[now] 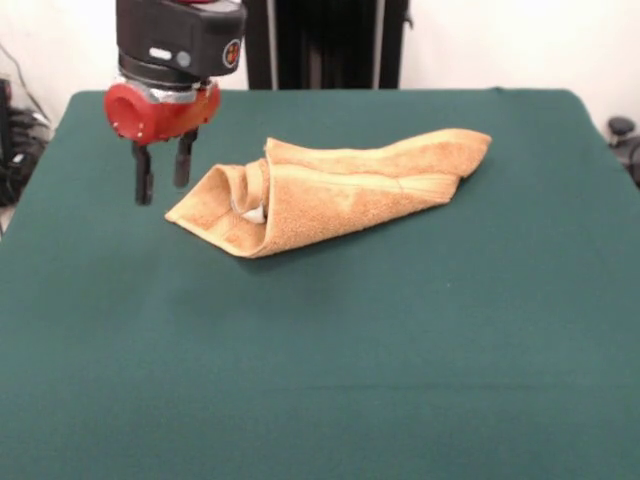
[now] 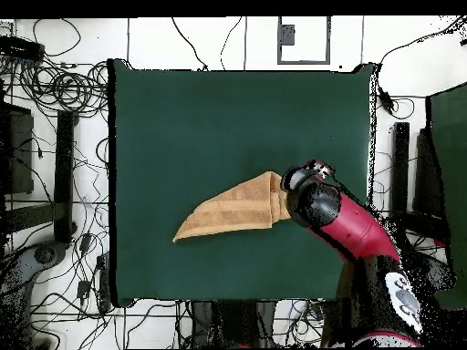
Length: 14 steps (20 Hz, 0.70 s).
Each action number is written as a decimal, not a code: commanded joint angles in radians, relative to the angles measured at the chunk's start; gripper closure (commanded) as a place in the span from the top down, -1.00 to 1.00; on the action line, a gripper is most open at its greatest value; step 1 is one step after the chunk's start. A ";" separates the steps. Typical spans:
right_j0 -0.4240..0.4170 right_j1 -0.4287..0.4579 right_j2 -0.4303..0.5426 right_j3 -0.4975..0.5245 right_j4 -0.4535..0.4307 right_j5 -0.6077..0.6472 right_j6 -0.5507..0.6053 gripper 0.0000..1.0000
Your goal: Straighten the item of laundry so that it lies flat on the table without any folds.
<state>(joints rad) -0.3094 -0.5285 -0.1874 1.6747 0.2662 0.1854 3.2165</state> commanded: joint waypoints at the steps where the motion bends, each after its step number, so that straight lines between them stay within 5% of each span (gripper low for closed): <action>1: 0.105 0.025 0.009 0.113 0.259 -0.153 0.511 1.00; 4: 0.194 0.061 -0.067 0.109 0.438 -0.193 0.547 1.00; 7: 0.218 0.062 -0.073 0.122 0.525 -0.184 0.499 1.00; 11: 0.203 0.034 -0.096 0.111 0.487 0.004 0.374 1.00; 14: 0.158 0.022 -0.070 0.078 0.373 0.262 0.228 1.00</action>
<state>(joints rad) -0.1398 -0.5106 -0.2830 1.6960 0.6378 0.1981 3.3641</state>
